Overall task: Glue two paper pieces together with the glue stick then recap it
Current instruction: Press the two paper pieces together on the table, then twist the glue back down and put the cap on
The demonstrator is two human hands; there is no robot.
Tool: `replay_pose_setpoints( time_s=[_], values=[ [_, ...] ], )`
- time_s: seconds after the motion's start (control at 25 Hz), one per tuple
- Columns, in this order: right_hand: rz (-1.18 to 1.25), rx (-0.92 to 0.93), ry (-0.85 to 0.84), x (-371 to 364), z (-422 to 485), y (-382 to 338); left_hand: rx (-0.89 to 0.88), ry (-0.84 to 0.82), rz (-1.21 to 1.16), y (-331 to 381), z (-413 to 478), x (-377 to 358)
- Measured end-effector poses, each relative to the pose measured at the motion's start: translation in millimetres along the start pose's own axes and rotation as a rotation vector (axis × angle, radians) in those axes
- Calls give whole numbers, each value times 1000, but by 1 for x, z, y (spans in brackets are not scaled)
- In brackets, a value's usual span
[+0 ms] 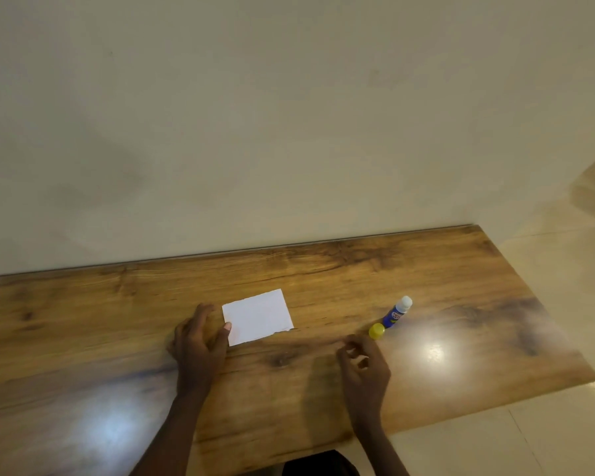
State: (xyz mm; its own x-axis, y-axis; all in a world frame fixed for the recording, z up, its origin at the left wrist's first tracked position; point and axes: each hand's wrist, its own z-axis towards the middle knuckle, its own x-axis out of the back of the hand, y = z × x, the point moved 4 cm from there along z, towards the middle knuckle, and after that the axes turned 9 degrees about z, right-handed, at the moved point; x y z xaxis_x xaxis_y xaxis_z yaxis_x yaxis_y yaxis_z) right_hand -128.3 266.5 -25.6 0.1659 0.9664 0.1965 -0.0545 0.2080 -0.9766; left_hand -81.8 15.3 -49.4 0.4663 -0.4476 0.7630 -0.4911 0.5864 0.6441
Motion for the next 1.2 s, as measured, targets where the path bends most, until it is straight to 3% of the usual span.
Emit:
replay_pose_setpoints(
  time_s=[0.08,0.16,0.28,0.36,0.52,0.72,0.96,1.2],
  values=[
    [62,-68,148,39,18,6,-67,-9,29,16,-8,-3],
    [109,-111,166,67,41,11,-187,-125,-11,57,-25,-26],
    [90,-120,-45,77,69,15,-262,-461,-147,128,-69,-81],
    [34,-87,-170,74,81,17,-248,-517,-181,159,-92,-114],
    [15,-28,-258,66,96,22,-196,-416,-141,188,-97,-145],
    [1,18,-227,61,96,20,-235,-394,-227,174,-72,-121],
    [165,70,-342,9,60,-42,-193,-231,-329,147,-17,-5],
    [594,37,-511,-32,21,-159,-268,-165,-537,188,-17,116]
  ],
)
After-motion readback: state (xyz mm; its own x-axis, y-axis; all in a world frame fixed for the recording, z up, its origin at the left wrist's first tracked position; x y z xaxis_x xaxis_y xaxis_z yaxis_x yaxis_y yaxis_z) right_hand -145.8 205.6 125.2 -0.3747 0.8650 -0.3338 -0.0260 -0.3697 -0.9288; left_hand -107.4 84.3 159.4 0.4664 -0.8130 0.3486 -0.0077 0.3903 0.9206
